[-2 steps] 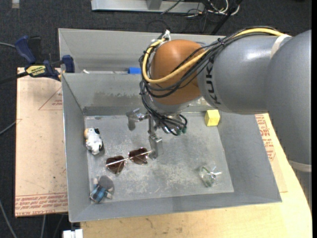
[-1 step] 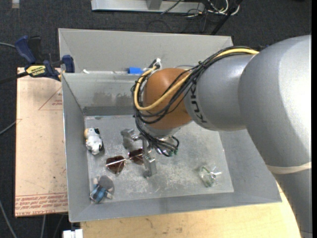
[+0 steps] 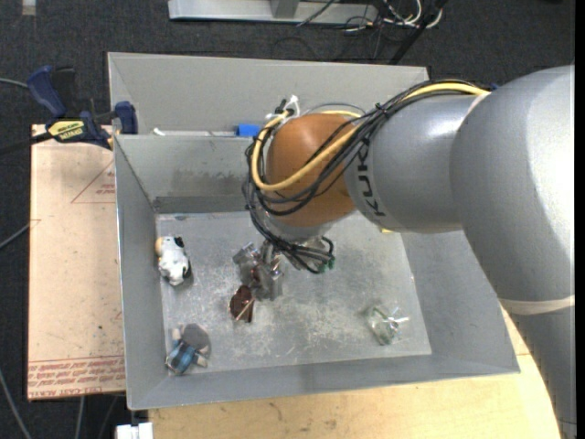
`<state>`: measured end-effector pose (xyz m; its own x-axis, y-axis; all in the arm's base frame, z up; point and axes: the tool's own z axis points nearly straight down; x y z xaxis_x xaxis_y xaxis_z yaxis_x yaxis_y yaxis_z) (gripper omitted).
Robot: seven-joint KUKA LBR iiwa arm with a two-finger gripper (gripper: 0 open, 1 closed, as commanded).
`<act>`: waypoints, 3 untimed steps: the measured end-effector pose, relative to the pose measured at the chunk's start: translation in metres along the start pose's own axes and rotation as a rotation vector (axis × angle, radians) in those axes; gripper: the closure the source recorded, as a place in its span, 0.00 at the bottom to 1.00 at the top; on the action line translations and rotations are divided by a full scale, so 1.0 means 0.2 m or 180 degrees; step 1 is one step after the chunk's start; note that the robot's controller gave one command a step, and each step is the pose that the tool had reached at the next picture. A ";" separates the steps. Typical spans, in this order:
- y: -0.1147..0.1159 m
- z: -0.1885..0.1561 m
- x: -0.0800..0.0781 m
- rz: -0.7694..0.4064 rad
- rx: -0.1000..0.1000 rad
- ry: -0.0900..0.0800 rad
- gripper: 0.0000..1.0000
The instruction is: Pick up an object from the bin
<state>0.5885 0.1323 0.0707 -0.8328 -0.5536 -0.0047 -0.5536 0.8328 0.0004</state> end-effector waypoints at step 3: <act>0.01 -0.10 0.01 0.0002 -0.0009 0.0027 1.00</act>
Offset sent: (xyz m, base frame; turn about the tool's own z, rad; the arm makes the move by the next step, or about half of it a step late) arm 0.0000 0.0000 0.0636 0.0000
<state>0.5859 0.1320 0.0903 -0.8331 -0.5531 0.0039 -0.5531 0.8331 0.0033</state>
